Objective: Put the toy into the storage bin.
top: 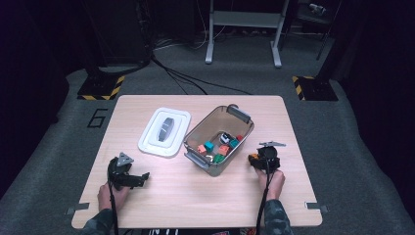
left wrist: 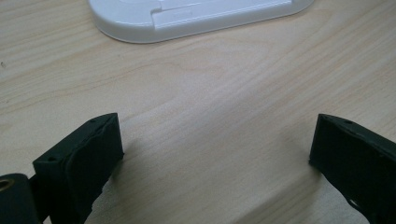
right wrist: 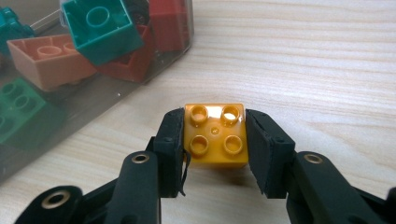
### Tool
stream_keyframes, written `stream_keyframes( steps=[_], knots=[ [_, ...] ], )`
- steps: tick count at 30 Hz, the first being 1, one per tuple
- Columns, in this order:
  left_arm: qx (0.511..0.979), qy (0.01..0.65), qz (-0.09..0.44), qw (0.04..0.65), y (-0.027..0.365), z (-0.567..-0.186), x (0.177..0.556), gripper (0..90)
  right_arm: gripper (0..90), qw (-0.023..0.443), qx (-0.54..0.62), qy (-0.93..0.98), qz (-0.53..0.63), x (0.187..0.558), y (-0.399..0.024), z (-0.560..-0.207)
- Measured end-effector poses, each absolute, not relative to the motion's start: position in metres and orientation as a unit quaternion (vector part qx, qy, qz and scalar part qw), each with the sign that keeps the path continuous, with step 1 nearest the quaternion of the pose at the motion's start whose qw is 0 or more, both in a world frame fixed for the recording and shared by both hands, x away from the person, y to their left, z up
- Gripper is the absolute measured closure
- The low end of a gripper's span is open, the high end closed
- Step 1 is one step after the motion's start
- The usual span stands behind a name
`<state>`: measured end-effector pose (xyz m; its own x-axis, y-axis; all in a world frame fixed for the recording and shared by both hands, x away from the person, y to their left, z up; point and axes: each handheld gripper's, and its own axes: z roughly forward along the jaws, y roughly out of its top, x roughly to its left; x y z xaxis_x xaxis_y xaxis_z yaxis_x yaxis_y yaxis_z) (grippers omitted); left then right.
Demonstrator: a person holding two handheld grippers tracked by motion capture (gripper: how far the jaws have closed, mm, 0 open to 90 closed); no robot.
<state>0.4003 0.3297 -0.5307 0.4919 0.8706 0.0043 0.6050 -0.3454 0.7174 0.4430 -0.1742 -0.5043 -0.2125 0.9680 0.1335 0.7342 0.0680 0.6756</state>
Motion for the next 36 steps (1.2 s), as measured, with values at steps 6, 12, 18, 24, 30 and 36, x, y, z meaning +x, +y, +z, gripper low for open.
stream_keyframes(
  steps=[6,12,18,24,30,36],
  knots=[
    [0.796,0.464,0.198,0.336,0.330,-0.531,0.400,2.4,59.0,0.183,0.595,0.710,0.330,0.439,-0.178,-0.497],
    [0.797,0.462,0.200,0.334,0.330,-0.531,0.401,2.4,59.1,0.185,0.589,0.710,0.337,0.436,-0.183,-0.487],
    [0.798,0.461,0.200,0.334,0.330,-0.531,0.401,2.4,59.0,0.188,0.587,0.711,0.338,0.434,-0.188,-0.477],
    [0.797,0.461,0.200,0.334,0.330,-0.531,0.401,2.5,59.0,0.187,0.584,0.715,0.336,0.432,-0.192,-0.466],
    [0.797,0.461,0.200,0.334,0.330,-0.531,0.401,2.4,59.0,0.191,0.576,0.721,0.335,0.430,-0.192,-0.450],
    [0.797,0.462,0.200,0.335,0.330,-0.531,0.400,2.4,59.0,0.196,0.567,0.727,0.335,0.428,-0.192,-0.435]
  ],
)
